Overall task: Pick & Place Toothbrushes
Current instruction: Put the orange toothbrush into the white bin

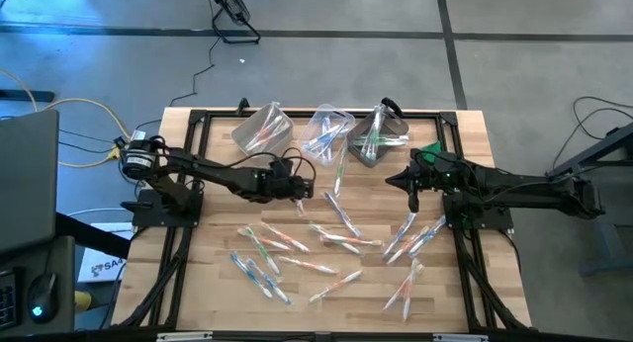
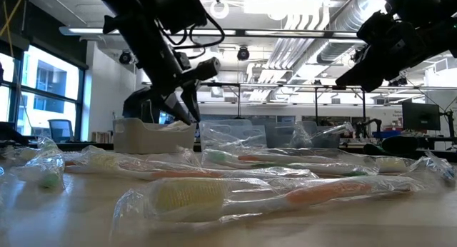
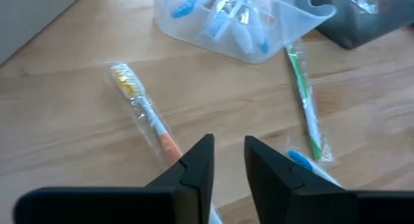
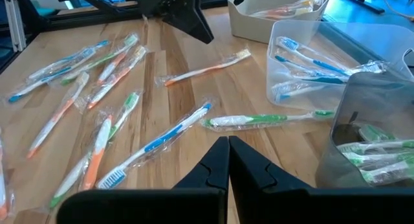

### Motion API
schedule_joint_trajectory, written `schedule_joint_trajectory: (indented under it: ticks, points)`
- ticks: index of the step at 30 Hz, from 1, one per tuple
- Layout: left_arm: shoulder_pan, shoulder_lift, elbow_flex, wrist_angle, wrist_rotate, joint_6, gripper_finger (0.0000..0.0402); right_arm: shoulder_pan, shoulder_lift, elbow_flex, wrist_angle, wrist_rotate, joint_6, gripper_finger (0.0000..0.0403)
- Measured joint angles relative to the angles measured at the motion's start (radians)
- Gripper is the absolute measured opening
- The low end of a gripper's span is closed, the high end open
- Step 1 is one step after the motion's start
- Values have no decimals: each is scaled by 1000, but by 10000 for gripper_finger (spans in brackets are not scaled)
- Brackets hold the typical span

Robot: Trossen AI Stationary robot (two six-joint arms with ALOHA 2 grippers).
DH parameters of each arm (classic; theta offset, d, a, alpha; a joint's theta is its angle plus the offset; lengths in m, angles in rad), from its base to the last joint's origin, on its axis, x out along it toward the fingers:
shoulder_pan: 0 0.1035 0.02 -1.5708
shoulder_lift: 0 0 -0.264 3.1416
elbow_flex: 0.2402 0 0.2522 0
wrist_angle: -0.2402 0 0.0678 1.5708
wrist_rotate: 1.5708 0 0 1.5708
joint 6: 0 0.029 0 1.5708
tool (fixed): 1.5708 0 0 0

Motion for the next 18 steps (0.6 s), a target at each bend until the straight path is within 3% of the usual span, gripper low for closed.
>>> schedule_joint_trajectory:
  ticks: [8, 18]
  points:
    - [0, 27, 12, 45, 14, 81, 9, 0, 0, 0, 12, 0, 0, 2]
    - [0, 60, 49, -66, 20, 28, 1, 0, 4, 0, 4, 0, 0, 2]
